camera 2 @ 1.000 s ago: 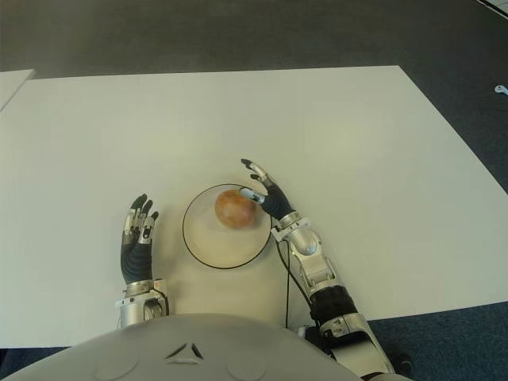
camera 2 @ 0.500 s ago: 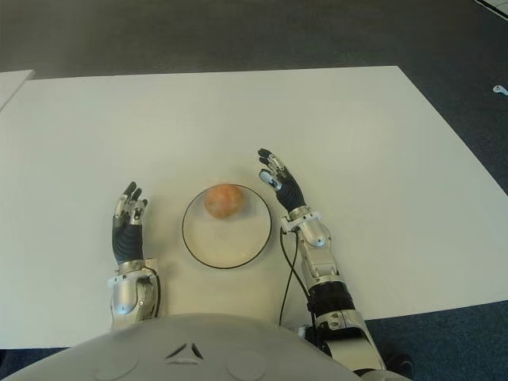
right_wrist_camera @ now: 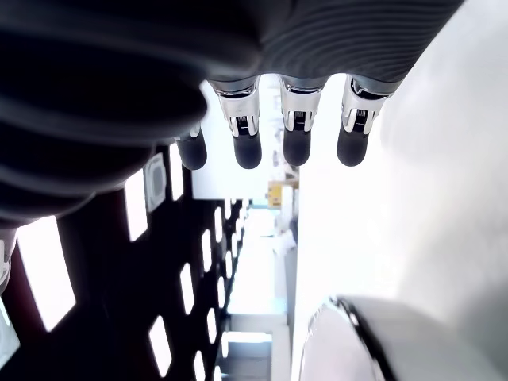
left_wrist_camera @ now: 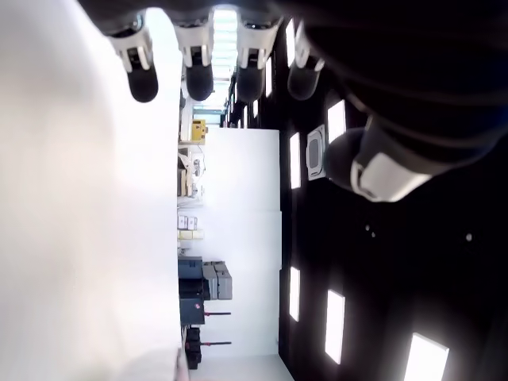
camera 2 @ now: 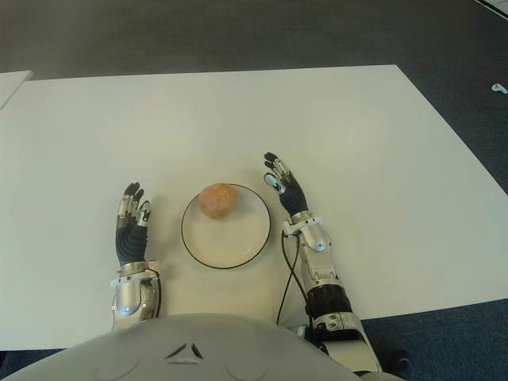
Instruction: Put the apples into the plate.
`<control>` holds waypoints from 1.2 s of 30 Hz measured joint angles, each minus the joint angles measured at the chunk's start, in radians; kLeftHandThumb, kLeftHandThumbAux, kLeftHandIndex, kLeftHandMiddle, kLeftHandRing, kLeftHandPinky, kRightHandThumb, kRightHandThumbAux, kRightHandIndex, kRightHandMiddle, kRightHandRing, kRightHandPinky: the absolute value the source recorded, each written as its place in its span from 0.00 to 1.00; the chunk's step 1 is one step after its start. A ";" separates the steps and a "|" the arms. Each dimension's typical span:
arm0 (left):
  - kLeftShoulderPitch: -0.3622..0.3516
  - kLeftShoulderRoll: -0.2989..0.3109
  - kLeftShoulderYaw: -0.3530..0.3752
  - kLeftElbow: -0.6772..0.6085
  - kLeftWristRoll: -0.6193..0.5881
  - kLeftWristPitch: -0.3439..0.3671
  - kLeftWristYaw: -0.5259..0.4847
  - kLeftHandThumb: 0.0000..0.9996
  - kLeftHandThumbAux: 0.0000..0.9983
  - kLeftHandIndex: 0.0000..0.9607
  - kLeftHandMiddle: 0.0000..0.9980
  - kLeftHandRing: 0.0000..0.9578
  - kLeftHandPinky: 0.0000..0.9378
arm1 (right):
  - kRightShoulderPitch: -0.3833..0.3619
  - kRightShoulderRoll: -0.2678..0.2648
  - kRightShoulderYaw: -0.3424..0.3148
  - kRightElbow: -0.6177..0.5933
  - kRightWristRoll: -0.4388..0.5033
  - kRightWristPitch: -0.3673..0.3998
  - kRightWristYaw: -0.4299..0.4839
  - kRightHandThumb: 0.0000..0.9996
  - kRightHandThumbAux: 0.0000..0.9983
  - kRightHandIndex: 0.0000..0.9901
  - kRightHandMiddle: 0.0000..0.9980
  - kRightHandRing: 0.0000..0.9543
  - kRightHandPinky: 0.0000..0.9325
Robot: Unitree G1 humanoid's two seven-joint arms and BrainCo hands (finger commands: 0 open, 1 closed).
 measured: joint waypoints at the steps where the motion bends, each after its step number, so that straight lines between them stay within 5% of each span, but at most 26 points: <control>1: 0.001 0.000 0.001 0.000 0.001 -0.001 0.000 0.16 0.49 0.08 0.02 0.00 0.00 | 0.006 0.004 0.000 0.000 0.000 -0.003 0.000 0.05 0.37 0.02 0.01 0.00 0.00; 11: 0.016 0.000 -0.006 -0.001 0.014 -0.026 -0.003 0.14 0.44 0.04 0.00 0.00 0.00 | 0.026 0.022 -0.014 0.020 0.000 -0.049 -0.007 0.05 0.39 0.04 0.05 0.00 0.01; 25: 0.173 0.026 -0.013 -0.062 0.076 -0.108 -0.035 0.11 0.44 0.01 0.00 0.00 0.01 | 0.083 0.075 -0.030 0.022 0.005 -0.120 -0.007 0.07 0.44 0.05 0.05 0.01 0.00; 36: 0.262 0.040 -0.015 -0.137 0.054 -0.058 -0.082 0.11 0.45 0.05 0.04 0.02 0.04 | 0.129 0.093 -0.025 -0.017 -0.003 -0.120 -0.014 0.06 0.43 0.01 0.05 0.01 0.00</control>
